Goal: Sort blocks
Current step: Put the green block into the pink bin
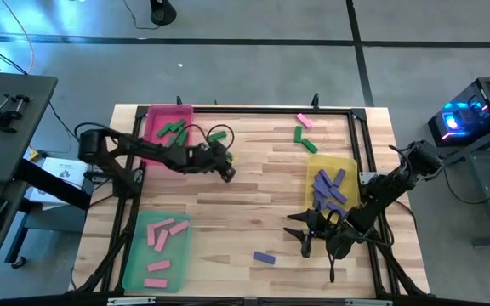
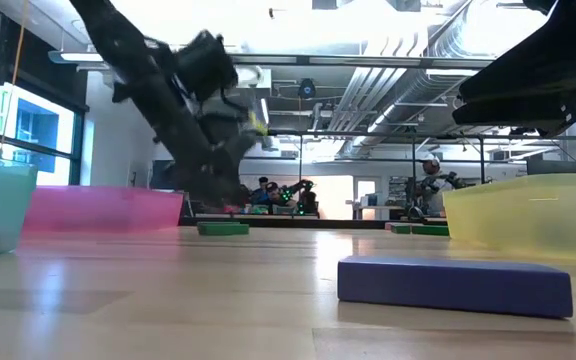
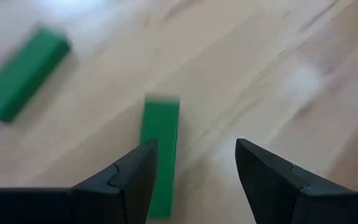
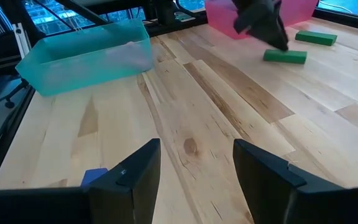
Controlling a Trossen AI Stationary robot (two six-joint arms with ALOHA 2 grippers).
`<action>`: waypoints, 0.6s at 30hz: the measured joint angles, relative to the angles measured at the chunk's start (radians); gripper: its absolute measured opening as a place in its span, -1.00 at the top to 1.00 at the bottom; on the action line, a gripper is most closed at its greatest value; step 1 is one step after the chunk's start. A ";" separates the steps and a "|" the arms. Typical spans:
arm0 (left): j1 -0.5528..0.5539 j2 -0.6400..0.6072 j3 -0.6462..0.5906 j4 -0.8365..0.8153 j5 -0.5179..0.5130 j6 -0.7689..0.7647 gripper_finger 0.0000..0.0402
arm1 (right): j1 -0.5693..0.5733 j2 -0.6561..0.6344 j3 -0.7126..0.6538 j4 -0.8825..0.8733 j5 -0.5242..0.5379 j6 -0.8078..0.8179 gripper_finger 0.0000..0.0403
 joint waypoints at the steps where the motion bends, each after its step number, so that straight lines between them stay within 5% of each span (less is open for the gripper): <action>1: -0.017 -0.016 0.001 0.007 -0.028 0.010 -0.02 | 0.000 0.000 0.000 0.000 0.000 0.000 0.07; 7: -0.053 -0.014 0.002 0.007 -0.120 0.019 -0.02 | 0.000 0.000 0.000 0.000 0.000 0.000 0.07; 18: 0.006 0.149 0.005 0.039 -0.043 0.017 0.08 | 0.000 0.000 0.000 -0.001 0.000 -0.001 0.07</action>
